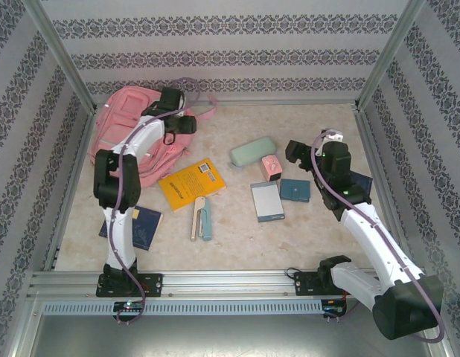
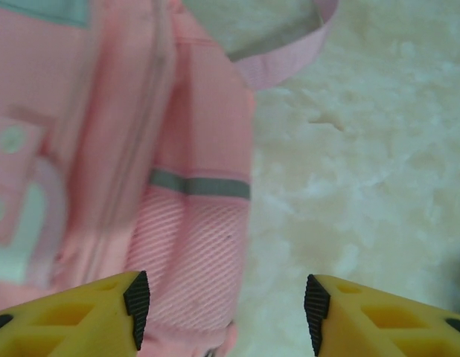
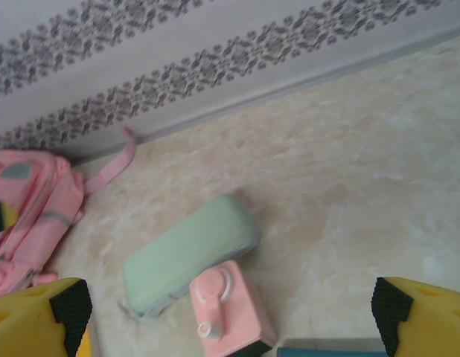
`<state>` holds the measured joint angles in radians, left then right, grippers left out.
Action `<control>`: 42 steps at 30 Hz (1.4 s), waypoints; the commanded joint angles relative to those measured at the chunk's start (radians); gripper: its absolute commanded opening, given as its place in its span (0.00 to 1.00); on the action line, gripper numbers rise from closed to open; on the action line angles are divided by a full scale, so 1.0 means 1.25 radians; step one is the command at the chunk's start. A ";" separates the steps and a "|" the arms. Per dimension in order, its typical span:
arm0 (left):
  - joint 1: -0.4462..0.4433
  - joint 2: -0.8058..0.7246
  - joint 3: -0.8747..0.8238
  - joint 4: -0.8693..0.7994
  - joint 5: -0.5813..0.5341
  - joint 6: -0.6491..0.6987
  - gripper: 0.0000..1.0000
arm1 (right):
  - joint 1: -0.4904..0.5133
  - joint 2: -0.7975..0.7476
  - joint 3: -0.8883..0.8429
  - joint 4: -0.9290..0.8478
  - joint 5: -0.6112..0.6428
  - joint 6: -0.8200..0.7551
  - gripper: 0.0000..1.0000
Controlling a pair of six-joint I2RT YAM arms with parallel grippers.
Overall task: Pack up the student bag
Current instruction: Adjust the student bag at the top-left of the table.
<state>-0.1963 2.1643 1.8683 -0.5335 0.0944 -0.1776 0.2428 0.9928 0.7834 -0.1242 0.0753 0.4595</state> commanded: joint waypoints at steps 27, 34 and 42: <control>-0.124 0.066 0.115 -0.161 -0.023 0.077 0.00 | 0.163 0.156 0.100 -0.068 0.028 0.020 0.98; -0.170 -0.046 -0.047 -0.118 -0.009 0.088 0.00 | 0.190 0.205 0.128 -0.056 0.013 -0.001 0.98; -0.208 -0.188 -0.245 -0.057 -0.016 0.078 0.00 | 0.193 0.283 0.170 -0.045 -0.027 0.048 0.98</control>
<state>-0.4389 2.0060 1.6005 -0.6559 0.0765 -0.0818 0.4759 1.3197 0.9543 -0.2054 0.0753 0.4873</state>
